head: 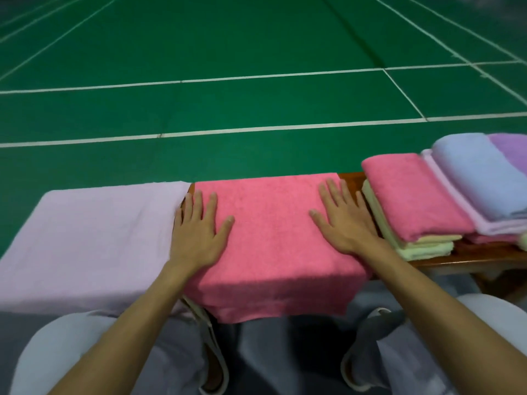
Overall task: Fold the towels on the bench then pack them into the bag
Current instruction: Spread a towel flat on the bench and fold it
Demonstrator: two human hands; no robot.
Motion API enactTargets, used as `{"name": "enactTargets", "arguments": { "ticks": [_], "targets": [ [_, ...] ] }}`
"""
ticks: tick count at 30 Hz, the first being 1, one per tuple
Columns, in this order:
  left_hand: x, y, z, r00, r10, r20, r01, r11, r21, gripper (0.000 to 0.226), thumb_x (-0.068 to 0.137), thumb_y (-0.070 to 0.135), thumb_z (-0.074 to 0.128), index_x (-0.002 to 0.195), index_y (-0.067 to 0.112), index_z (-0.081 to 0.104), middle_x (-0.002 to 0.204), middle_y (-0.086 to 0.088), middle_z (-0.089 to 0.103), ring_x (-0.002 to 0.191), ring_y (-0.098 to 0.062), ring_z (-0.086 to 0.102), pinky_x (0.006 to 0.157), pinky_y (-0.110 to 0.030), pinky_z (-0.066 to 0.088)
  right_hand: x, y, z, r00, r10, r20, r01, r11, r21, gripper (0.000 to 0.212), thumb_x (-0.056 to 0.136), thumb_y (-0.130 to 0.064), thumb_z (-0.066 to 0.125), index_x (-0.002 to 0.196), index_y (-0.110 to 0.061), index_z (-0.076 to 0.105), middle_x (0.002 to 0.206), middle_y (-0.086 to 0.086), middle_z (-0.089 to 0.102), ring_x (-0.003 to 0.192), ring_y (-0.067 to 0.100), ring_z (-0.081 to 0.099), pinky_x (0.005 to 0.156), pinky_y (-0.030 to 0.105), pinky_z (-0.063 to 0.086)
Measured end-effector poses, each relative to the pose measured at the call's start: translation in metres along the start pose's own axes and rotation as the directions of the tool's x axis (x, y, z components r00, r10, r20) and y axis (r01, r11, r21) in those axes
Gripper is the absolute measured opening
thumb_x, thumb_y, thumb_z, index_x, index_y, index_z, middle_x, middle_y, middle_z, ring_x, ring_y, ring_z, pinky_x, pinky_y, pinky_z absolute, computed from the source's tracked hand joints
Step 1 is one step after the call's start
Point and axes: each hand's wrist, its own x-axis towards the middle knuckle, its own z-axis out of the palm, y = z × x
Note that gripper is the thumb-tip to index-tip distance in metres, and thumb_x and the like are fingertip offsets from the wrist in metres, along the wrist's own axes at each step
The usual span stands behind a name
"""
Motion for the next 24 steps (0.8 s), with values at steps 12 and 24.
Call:
{"name": "enactTargets", "arguments": {
  "ticks": [12,24],
  "targets": [
    [-0.022,0.004,-0.047,0.943,-0.311,0.119,0.332,0.906,-0.263,0.036,0.089,0.037,0.075,0.095,0.004,0.062,0.085,-0.010,0.066,0.081,-0.031,0.065,0.069,-0.041,0.053,-0.031,-0.017,-0.032,0.933,0.337,-0.125,-0.295,0.917,0.268,0.025,0.090,-0.027,0.064,0.084,-0.003,0.059,0.083,0.012,0.064,0.082,0.037,0.065,0.061,0.035,0.044],
    [-0.023,-0.030,-0.107,0.927,-0.055,0.370,0.372,0.257,-0.892,0.038,0.092,0.012,0.071,0.128,0.022,0.065,0.095,-0.011,0.078,0.077,-0.019,0.073,0.066,-0.025,0.060,-0.044,-0.004,-0.083,0.995,0.069,-0.079,0.064,0.197,0.978,0.044,0.094,0.006,0.063,0.131,-0.018,0.064,0.100,0.007,0.073,0.080,0.013,0.064,0.073,0.014,0.052]
  ]
}}
